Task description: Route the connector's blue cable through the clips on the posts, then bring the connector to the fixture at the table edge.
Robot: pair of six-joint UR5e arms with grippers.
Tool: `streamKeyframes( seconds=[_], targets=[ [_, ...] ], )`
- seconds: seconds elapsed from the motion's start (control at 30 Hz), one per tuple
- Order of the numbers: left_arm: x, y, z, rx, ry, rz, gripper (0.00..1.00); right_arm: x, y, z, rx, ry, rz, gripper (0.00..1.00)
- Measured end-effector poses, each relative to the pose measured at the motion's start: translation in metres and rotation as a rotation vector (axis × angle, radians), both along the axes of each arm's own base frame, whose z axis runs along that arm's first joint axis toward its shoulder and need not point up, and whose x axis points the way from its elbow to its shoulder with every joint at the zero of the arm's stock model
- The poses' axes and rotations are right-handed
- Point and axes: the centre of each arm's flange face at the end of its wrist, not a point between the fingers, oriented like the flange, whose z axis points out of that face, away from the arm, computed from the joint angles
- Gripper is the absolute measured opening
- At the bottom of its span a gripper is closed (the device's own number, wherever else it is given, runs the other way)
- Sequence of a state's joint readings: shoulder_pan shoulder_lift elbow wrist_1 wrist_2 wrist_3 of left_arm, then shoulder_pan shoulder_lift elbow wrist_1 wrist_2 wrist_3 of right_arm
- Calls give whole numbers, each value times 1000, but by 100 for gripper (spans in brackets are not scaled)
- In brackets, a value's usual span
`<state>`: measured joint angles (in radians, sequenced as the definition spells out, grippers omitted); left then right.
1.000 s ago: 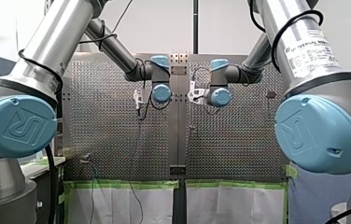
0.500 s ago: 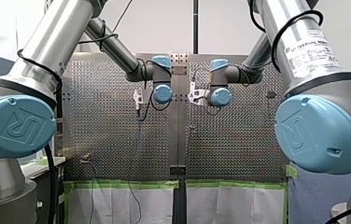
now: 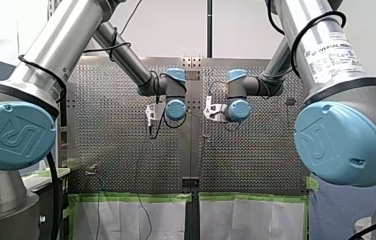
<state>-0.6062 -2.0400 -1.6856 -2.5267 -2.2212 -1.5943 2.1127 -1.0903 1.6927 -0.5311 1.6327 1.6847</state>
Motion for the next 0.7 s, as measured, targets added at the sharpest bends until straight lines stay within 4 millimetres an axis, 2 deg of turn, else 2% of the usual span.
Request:
streamKeyframes(
  seconds=[0.7],
  targets=[
    [-31, -10, -24, 2, 12, -44, 0, -36, 17, -45, 46, 19, -42, 0]
  ],
)
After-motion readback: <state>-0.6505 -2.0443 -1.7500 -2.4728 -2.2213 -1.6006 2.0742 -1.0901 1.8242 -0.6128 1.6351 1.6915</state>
